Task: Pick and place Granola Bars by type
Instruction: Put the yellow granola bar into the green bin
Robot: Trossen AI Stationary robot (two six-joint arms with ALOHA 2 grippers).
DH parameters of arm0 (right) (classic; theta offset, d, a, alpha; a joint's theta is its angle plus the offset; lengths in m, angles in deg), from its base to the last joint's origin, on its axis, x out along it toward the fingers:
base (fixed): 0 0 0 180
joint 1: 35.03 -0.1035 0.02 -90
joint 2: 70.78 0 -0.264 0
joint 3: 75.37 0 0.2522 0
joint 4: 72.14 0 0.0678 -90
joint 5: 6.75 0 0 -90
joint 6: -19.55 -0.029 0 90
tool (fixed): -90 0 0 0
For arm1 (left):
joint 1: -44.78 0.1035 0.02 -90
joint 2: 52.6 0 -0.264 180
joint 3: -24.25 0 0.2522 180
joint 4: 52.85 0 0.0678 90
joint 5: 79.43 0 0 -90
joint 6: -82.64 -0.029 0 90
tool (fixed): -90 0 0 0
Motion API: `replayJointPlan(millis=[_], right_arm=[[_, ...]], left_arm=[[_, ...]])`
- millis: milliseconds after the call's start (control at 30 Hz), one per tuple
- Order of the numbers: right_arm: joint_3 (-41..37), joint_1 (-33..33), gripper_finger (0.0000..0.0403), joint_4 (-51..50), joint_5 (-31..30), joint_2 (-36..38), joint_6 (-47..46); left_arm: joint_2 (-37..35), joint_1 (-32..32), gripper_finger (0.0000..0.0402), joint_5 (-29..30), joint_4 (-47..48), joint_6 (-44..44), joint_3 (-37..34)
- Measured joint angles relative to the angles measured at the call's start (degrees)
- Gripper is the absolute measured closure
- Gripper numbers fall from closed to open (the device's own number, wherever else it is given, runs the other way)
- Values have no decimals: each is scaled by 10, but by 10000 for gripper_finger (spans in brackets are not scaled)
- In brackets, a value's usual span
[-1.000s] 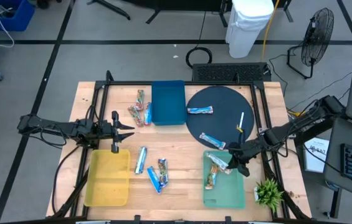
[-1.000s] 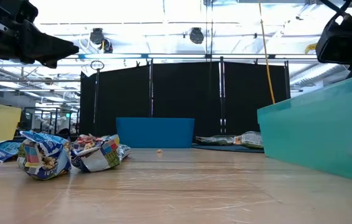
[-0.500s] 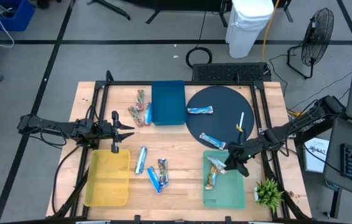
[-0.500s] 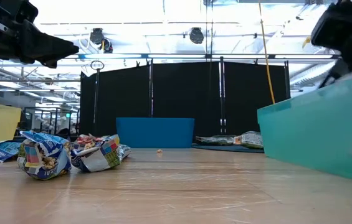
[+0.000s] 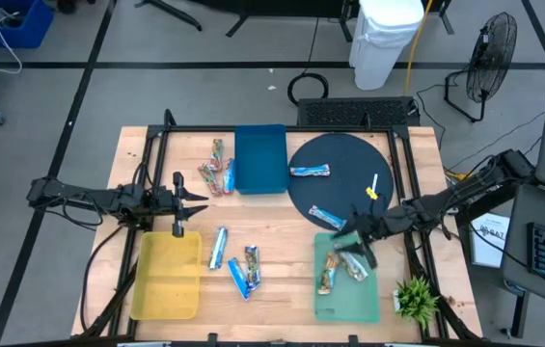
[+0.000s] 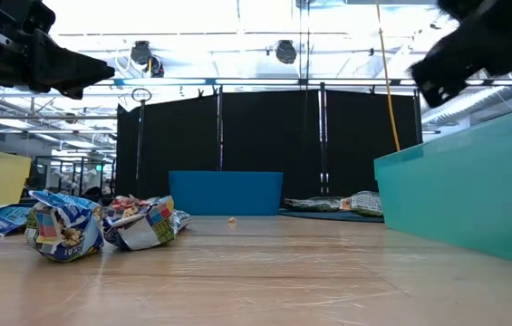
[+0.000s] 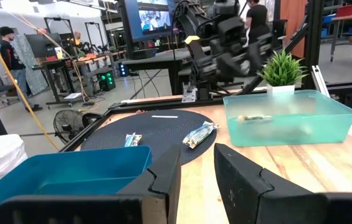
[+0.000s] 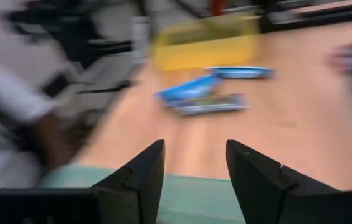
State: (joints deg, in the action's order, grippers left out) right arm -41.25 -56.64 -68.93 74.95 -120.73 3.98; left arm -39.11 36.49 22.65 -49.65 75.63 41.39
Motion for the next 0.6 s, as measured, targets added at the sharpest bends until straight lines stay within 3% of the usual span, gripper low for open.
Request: replayJointPlan(millis=[167, 300, 467, 600], right_arm=[[0, 90, 238, -40, -22, -1, -16], [43, 145, 237, -152, -16, -22, -36], [135, 178, 227, -298, -6, -100, -27], [184, 192, 214, -340, -5, -174, 2]], left_arm=[[0, 0, 300, 0, 0, 0, 0], [0, 0, 300, 0, 0, 0, 0], [0, 0, 300, 0, 0, 0, 0], [0, 0, 300, 0, 0, 0, 0]])
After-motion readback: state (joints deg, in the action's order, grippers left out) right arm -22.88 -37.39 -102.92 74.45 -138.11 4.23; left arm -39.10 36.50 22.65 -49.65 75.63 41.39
